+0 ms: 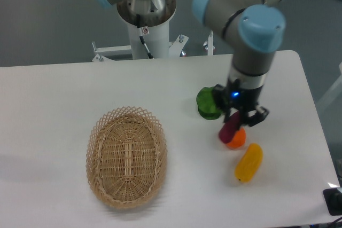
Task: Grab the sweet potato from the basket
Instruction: 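Lift the sweet potato out of the basket and carry it beside the bok choy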
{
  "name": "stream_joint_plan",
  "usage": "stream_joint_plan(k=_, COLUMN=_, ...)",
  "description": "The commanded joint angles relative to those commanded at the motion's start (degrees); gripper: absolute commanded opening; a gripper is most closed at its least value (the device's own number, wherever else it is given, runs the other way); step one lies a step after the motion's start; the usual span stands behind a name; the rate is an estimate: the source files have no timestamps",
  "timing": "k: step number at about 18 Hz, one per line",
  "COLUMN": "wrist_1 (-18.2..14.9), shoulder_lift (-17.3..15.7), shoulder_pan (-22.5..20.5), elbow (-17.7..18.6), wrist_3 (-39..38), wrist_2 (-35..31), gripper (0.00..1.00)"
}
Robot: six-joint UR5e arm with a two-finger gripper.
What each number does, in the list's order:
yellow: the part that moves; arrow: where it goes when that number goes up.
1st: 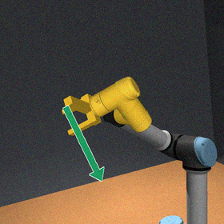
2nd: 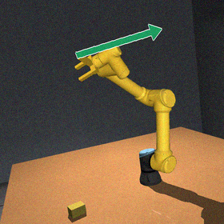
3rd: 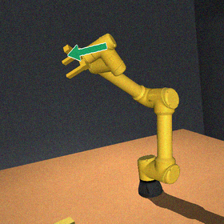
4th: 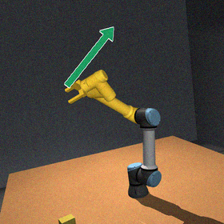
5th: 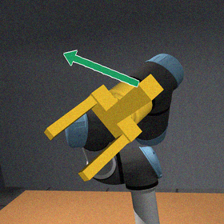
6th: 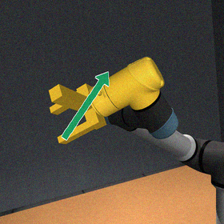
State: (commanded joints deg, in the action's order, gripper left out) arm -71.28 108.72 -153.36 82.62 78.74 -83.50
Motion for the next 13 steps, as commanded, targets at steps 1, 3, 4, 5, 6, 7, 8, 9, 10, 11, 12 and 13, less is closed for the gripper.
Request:
stream_joint_plan(k=1, wrist_1=0.00, shoulder_lift=0.00, shoulder_pan=-0.61, elbow=0.00, wrist_3=0.53, wrist_2=-0.09, gripper=0.12)
stream_joint_plan(k=3, wrist_1=0.09, shoulder_lift=-0.09, shoulder_pan=-1.50, elbow=-0.09, wrist_3=1.58, wrist_2=-0.09, gripper=0.12)
stream_joint_plan(k=4, wrist_1=0.09, shoulder_lift=0.00, shoulder_pan=-1.67, elbow=-0.17, wrist_3=1.94, wrist_2=-0.09, gripper=0.12)
stream_joint_plan(k=5, wrist_1=0.09, shoulder_lift=-0.09, shoulder_pan=-2.02, elbow=-0.18, wrist_3=2.03, wrist_2=-0.09, gripper=0.12)
stream_joint_plan(k=6, wrist_1=0.09, shoulder_lift=0.00, shoulder_pan=-2.03, elbow=-0.18, wrist_3=2.03, wrist_2=-0.09, gripper=0.12)
stream_joint_plan(k=7, wrist_1=0.09, shoulder_lift=0.00, shoulder_pan=-2.03, elbow=-0.18, wrist_3=2.03, wrist_2=-0.17, gripper=0.12)
stream_joint_plan(k=8, wrist_1=0.26, shoulder_lift=0.09, shoulder_pan=-2.11, elbow=-0.09, wrist_3=1.94, wrist_2=-0.18, gripper=0.12)
stream_joint_plan(k=9, wrist_1=0.35, shoulder_lift=0.09, shoulder_pan=-2.20, elbow=-0.09, wrist_3=1.94, wrist_2=-0.18, gripper=0.12)
stream_joint_plan(k=10, wrist_1=0.44, shoulder_lift=0.18, shoulder_pan=-2.20, elbow=-0.17, wrist_3=1.94, wrist_2=0.09, gripper=0.12)
stream_joint_plan(k=11, wrist_1=0.53, shoulder_lift=0.18, shoulder_pan=-2.20, elbow=-0.18, wrist_3=1.94, wrist_2=0.17, gripper=0.12)
stream_joint_plan(k=12, wrist_1=0.53, shoulder_lift=0.09, shoulder_pan=-2.20, elbow=-0.18, wrist_3=1.94, wrist_2=0.26, gripper=0.12)
stream_joint_plan(k=13, wrist_1=0.53, shoulder_lift=0.09, shoulder_pan=-2.20, elbow=-0.26, wrist_3=1.94, wrist_2=0.35, gripper=0.12)
